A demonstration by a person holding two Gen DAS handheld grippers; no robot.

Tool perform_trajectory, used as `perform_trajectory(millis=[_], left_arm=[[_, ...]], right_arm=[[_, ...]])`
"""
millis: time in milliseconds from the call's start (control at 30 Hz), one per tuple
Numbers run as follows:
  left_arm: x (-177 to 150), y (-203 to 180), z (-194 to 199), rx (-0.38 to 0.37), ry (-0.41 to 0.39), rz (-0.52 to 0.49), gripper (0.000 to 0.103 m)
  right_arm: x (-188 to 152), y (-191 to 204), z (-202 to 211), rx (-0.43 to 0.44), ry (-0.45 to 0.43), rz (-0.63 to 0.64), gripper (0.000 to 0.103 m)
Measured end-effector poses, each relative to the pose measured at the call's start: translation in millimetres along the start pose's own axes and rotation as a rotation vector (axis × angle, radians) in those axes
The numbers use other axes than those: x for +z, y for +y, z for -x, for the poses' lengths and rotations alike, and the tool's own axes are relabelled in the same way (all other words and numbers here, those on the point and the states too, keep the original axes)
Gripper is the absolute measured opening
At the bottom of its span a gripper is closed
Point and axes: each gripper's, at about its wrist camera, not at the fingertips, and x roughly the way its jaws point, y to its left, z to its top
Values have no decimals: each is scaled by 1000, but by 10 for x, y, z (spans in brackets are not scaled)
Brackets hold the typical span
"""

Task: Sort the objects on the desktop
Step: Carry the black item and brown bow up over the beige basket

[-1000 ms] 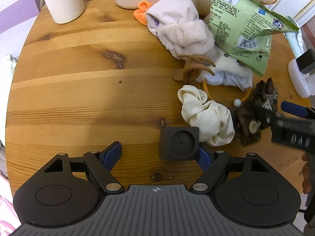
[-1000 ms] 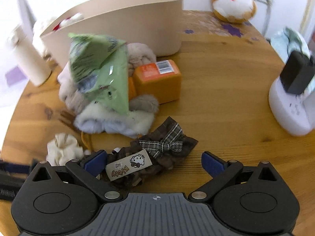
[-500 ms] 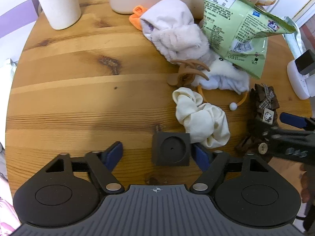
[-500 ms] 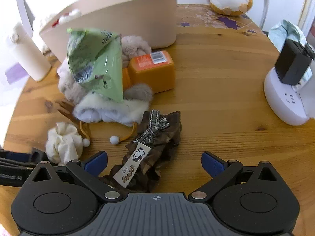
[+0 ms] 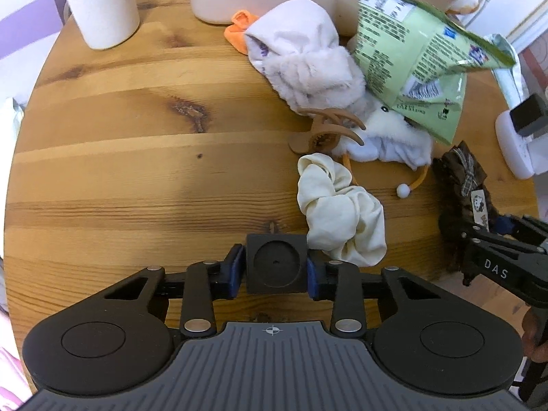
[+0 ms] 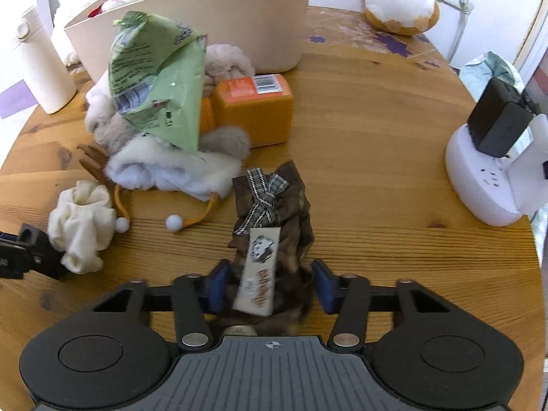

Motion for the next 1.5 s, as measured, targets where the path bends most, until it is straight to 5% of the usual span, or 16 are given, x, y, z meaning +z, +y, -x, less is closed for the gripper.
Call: perform_trajectory(millis=[300,800,1000,1500], left_arm=[[27,86,44,-5,-8,-2,32],[238,259,342,14,-99,-8,32],[471,289,507,28,-154,-28,32],[1461,-168,1098,4,-402,-163,32]], right_arm=[[-16,-172,80,67,-14,-76,32],[308,-492,288,127,-89,-176,31],[658,-715,422,125,-155,-234,31],[1615,-746,603,145,-293,-125,31]])
